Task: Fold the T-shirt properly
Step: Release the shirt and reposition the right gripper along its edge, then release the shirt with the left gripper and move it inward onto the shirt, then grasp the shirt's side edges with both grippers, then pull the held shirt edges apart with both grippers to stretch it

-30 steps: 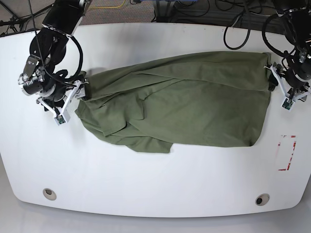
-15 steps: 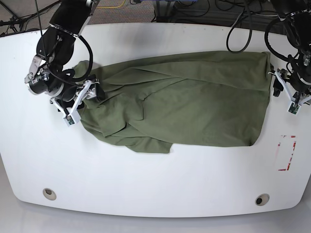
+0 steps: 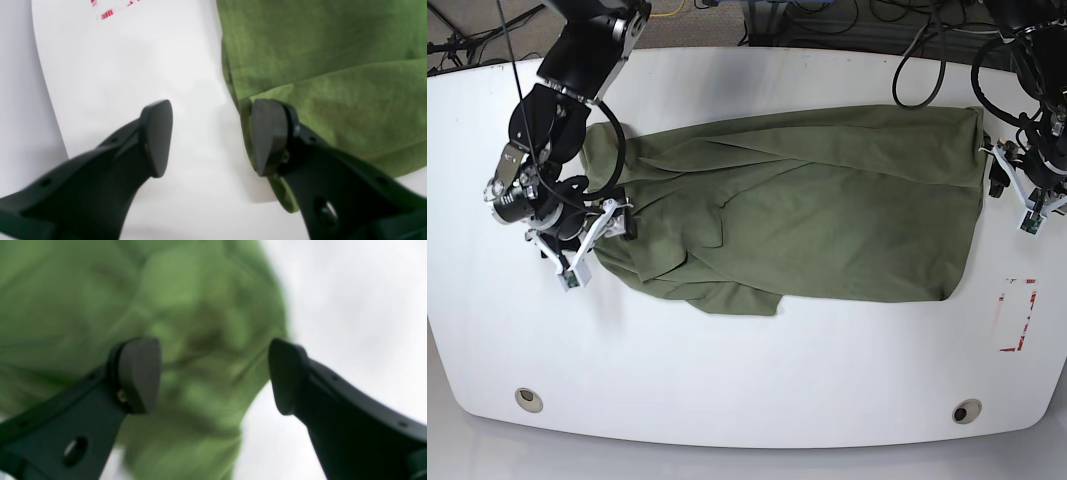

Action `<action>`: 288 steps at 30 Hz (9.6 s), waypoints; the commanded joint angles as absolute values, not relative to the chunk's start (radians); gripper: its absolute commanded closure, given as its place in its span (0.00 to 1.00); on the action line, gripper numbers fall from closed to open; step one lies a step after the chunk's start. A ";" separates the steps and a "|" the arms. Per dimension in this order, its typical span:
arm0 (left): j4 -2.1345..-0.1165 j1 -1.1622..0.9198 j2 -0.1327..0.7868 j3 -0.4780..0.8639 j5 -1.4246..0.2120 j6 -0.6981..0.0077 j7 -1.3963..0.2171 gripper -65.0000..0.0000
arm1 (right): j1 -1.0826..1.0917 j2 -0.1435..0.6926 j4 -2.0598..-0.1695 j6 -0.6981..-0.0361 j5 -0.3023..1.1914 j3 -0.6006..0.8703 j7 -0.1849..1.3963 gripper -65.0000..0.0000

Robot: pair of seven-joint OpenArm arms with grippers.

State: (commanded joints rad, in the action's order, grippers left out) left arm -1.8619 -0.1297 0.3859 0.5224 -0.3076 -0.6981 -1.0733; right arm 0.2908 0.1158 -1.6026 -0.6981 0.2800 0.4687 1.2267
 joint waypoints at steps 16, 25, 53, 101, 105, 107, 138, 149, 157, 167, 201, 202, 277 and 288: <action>-1.857 -0.117 0.386 0.512 -0.308 -0.698 -1.073 0.47 | 0.464 0.242 -1.070 -0.698 0.226 0.466 0.914 0.27; -1.857 -0.117 0.386 0.513 -0.308 -0.698 -1.073 0.47 | 0.470 0.249 -0.957 -0.698 0.225 0.466 0.835 0.27; -1.356 0.303 0.384 0.492 -0.311 -0.581 -1.023 0.27 | 0.447 0.228 -0.892 -0.698 0.228 0.372 0.779 0.85; -1.389 0.125 0.364 0.326 -0.314 -0.555 -0.957 0.18 | 0.441 0.222 -0.892 -0.698 0.234 0.378 0.783 0.85; -1.442 0.073 0.364 0.326 -0.314 -0.558 -0.958 0.18 | 0.441 0.222 -0.892 -0.698 0.234 0.377 0.783 0.85; -1.461 0.050 0.364 0.326 -0.314 -0.579 -0.958 0.18 | 0.441 0.222 -0.892 -0.698 0.234 0.375 0.783 0.85; -1.334 0.085 0.366 0.430 -0.314 -0.624 -0.974 0.18 | 0.440 0.220 -0.892 -0.698 0.236 0.375 0.783 0.85; -1.260 0.139 0.331 0.427 -0.315 -0.625 -0.978 0.18 | 0.440 0.220 -0.892 -0.698 0.236 0.374 0.783 0.85; -1.251 0.140 0.328 0.427 -0.311 -0.624 -0.978 0.63 | 0.440 0.220 -0.892 -0.698 0.236 0.377 0.785 0.85; -1.213 0.170 0.334 0.427 -0.314 -0.625 -0.978 1.00 | 0.440 0.220 -0.897 -0.698 0.236 0.374 0.800 0.85; -1.661 0.389 0.328 0.417 -0.315 -0.698 -1.184 1.00 | 0.604 0.314 -1.320 -0.698 0.237 0.286 1.107 0.84; -1.661 0.387 0.329 0.409 -0.315 -0.698 -1.184 1.00 | 0.604 0.314 -1.320 -0.698 0.237 0.282 1.112 0.84; -1.655 0.217 0.357 0.400 -0.309 -0.698 -1.178 1.00 | 0.530 0.165 -0.828 -0.698 0.228 0.381 0.711 0.91; -1.658 0.217 0.357 0.400 -0.309 -0.698 -1.178 1.00 | 0.527 0.171 -0.975 -0.698 0.231 0.384 0.819 1.00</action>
